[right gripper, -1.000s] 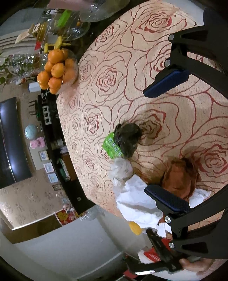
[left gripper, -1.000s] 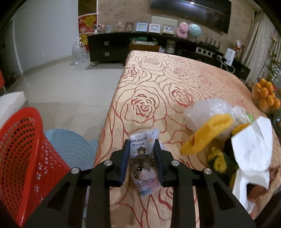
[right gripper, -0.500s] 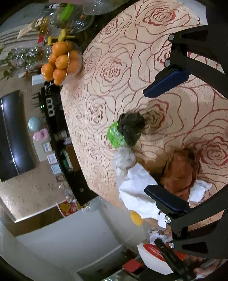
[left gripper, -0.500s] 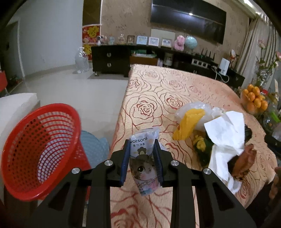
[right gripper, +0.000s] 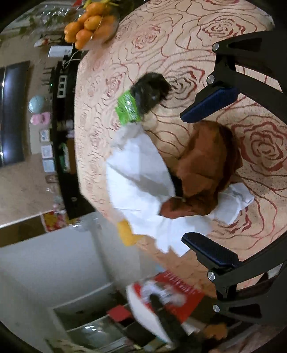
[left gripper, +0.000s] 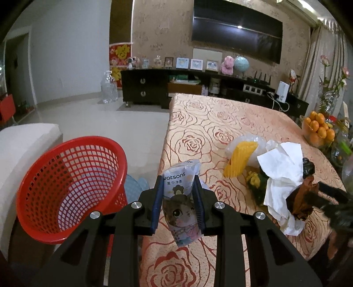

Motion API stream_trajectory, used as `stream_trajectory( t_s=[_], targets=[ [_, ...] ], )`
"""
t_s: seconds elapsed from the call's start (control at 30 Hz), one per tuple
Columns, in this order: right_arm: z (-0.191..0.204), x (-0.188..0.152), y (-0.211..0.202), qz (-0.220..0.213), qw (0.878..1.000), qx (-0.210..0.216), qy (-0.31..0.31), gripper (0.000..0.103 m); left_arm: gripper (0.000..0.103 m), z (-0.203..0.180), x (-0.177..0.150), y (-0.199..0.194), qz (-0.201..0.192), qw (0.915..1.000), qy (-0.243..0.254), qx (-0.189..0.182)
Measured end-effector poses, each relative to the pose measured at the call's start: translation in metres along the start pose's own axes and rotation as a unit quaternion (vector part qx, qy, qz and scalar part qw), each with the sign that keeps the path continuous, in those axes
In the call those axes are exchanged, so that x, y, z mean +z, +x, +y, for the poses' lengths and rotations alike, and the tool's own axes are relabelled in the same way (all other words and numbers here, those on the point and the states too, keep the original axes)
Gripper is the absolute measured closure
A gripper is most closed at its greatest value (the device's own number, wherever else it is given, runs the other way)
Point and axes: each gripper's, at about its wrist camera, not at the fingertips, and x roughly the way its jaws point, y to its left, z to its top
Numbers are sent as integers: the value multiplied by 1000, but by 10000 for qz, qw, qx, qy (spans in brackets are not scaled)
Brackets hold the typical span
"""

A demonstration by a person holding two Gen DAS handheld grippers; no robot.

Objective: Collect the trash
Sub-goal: 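Grasp the brown cloth with the right gripper while the left gripper holds the Watsons bag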

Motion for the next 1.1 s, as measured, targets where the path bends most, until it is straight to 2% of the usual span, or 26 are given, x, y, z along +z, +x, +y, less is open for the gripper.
stream_trajectory(
  t_s=[0.17, 0.27, 0.43, 0.6, 0.63, 1.1],
  targets=[
    [-8, -1, 12, 201, 9993, -255, 163, 6, 78, 5, -1, -1, -34, 10000, -26, -16],
    [-17, 0, 13, 217, 9988, -253, 364, 9, 78, 7, -1, -1, -29, 10000, -70, -38],
    [-24, -1, 14, 293, 9983, -276, 420, 30, 78, 9, -2, -6, -121, 9998, -100, -97],
    [-30, -2, 7, 216, 9981, -276, 516, 39, 78, 10, -2, -7, -135, 9998, -98, -100],
    [-31, -2, 4, 183, 9980, -258, 545, 48, 78, 10, -2, -7, -135, 9998, -97, -101],
    [-58, 5, -38, -519, 9924, -492, 1004, 53, 78, 11, -7, -13, -171, 9998, -87, -68]
  ],
)
